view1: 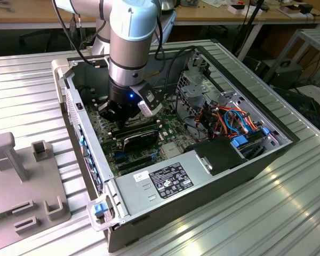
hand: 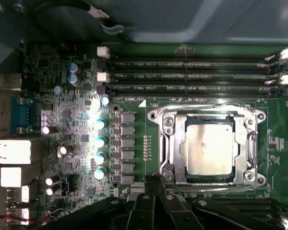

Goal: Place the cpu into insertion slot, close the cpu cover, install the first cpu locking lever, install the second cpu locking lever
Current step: 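Install the second cpu locking lever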

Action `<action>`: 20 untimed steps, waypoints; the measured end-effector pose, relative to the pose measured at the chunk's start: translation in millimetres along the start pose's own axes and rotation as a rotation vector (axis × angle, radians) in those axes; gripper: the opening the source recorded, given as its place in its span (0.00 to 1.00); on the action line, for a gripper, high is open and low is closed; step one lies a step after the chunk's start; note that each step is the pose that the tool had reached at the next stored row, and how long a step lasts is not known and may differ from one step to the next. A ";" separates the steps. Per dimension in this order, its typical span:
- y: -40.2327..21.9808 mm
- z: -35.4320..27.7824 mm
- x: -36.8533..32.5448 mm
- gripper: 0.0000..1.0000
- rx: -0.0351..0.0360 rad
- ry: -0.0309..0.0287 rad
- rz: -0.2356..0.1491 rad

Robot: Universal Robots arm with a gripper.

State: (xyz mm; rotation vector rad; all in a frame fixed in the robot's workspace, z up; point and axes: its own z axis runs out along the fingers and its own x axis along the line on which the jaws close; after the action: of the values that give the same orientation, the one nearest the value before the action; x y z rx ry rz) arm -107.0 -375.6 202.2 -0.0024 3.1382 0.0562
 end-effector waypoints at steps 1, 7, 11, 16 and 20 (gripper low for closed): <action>0.0 0.2 0.1 0.11 -0.0006 0.0003 0.000; -3.4 -1.2 0.1 0.11 -0.0009 0.0000 0.000; -3.1 -9.2 0.0 0.11 -0.0010 0.0001 0.000; -2.4 -25.8 -0.1 0.11 -0.0010 0.0002 0.000; -2.0 -34.8 -0.1 0.11 -0.0009 0.0002 0.000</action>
State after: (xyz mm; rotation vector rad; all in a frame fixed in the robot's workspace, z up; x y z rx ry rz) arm -107.0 -378.8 237.0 -0.0026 3.1384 0.0577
